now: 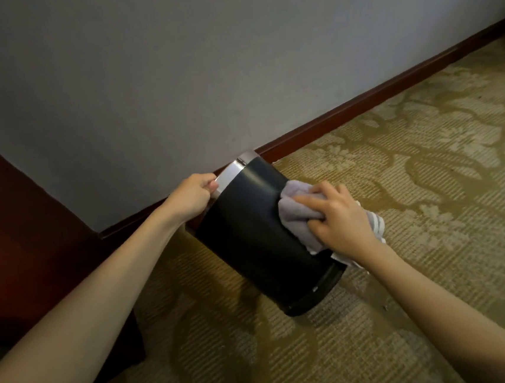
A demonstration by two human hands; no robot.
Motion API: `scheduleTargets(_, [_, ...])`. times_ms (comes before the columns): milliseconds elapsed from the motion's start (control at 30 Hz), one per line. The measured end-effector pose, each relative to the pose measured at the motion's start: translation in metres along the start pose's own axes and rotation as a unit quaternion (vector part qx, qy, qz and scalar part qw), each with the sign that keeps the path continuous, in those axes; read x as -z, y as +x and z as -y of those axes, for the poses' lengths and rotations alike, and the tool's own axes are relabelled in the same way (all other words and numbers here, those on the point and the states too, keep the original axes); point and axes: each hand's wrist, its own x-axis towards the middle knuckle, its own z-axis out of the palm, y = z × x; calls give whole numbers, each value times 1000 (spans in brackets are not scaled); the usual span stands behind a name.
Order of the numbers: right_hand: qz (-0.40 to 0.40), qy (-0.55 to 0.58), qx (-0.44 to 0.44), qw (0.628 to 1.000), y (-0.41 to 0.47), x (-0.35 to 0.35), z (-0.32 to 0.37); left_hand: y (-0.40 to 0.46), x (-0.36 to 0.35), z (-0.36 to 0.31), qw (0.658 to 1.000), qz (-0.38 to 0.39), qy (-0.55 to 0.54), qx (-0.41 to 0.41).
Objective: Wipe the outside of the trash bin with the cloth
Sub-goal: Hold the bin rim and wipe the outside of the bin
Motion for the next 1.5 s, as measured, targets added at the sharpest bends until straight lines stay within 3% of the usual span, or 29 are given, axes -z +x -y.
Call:
scheduleTargets(67, [-2, 7, -67, 998, 9, 2, 0, -2, -2, 1, 1000, 0, 2, 15])
scheduleTargets(167, [-70, -45, 71, 994, 9, 7, 14, -4, -3, 3, 999, -13, 18, 30])
scheduleTargets(233, [5, -58, 181, 982, -5, 5, 20, -9, -1, 7, 999, -16, 16, 29])
scheduleTargets(300, [81, -45, 220, 971, -14, 3, 16, -16, 0, 10, 1000, -21, 2, 16])
scheduleTargets(367, [66, -28, 177, 982, -10, 2, 7, -22, 0, 12, 1000, -19, -9, 15])
scheduleTargets(467, [7, 25, 10, 1000, 5, -2, -8, -23, -3, 13, 999, -25, -23, 28])
scheduleTargets(567, [26, 122, -134, 983, 16, 1, -29, -14, -6, 7, 997, -68, -13, 31])
scheduleTargets(767, [-6, 311, -252, 916, 31, 42, -55, 20, -11, -37, 992, -108, 36, 62])
scheduleTargets(933, [-20, 440, -358, 824, 34, 62, -79, 56, -13, -87, 991, -81, 74, 79])
scheduleTargets(1133, [-36, 492, -424, 760, 39, 80, -102, 102, -3, -124, 978, -78, 185, 64])
scheduleTargets(1200, [-41, 572, -418, 704, 39, 85, -107, 109, 5, -128, 971, -86, 216, 47])
scheduleTargets(1267, [-12, 693, -377, 614, 37, 89, -107, 106, 10, -126, 967, -92, 236, 16])
scheduleTargets(1333, [21, 740, -359, 569, 34, 88, -103, 93, 8, -115, 966, -83, 244, -19])
scheduleTargets(1500, [46, 735, -352, 578, 16, 60, -96, 47, -9, -71, 967, -36, 212, -138])
